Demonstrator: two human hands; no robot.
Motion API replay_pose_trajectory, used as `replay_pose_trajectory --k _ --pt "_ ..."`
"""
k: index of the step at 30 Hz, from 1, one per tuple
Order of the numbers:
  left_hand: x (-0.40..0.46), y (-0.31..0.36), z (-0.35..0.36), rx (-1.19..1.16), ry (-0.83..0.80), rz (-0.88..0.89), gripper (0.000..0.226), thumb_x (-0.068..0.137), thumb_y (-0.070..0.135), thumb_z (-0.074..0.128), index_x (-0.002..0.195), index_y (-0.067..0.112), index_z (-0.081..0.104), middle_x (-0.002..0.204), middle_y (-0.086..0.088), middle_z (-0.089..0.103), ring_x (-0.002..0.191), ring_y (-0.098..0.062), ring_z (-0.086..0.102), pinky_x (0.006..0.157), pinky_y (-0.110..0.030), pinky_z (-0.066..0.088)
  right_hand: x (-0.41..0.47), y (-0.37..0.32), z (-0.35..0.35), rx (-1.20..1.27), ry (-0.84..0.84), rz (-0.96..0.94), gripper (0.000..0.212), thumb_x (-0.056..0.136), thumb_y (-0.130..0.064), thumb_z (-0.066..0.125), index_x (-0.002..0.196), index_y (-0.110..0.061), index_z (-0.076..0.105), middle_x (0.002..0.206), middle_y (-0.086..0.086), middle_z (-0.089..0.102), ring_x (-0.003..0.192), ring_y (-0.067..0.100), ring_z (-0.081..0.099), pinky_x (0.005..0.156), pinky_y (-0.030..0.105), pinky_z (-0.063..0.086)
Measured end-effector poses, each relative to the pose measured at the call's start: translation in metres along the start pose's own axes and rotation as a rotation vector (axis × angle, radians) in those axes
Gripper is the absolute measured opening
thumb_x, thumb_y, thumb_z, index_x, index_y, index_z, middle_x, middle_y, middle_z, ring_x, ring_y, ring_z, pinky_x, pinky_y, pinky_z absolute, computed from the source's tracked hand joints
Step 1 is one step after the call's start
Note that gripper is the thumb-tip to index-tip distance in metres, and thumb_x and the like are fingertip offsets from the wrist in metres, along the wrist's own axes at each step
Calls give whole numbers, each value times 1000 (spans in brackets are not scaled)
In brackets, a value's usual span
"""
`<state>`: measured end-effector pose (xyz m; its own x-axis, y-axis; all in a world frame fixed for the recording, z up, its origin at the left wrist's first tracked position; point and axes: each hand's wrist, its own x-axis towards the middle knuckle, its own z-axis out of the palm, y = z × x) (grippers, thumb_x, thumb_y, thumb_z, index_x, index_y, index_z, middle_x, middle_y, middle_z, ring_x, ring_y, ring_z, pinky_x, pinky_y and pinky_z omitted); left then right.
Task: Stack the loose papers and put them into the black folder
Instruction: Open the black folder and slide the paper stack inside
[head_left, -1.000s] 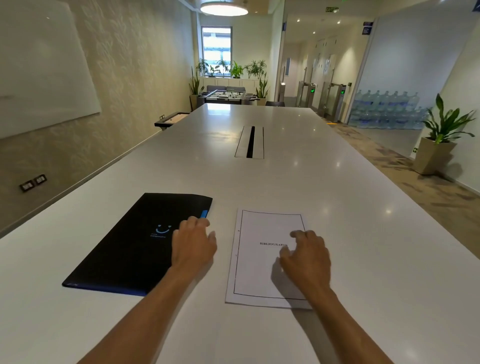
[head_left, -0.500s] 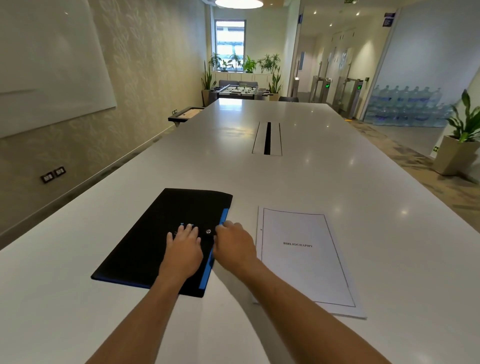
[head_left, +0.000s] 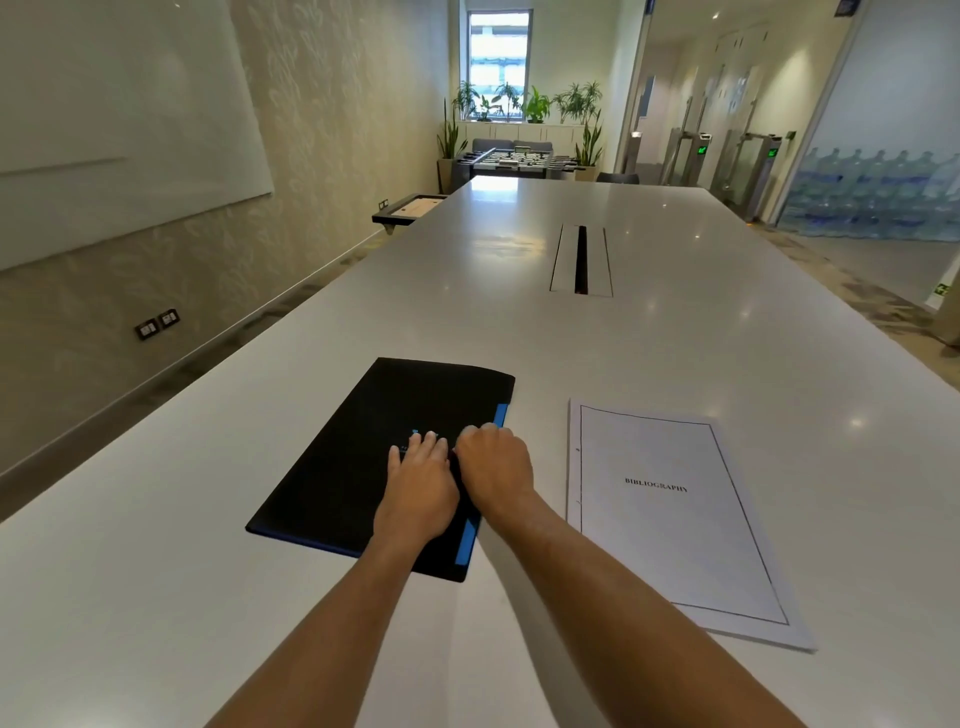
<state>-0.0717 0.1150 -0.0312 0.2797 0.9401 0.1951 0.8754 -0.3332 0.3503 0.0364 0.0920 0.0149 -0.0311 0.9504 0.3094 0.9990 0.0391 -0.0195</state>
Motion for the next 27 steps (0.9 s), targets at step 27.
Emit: replay_pose_trajectory --k 27 --pt "-6 61 -38 158 22 181 46 88 20 59 131 22 42 137 -6 45 113 -23 53 91 -42 50 -20 47 -11 883 110 594 17 92 -3 58 108 -5 61 107 13 66 85 12 58 59 5 38"
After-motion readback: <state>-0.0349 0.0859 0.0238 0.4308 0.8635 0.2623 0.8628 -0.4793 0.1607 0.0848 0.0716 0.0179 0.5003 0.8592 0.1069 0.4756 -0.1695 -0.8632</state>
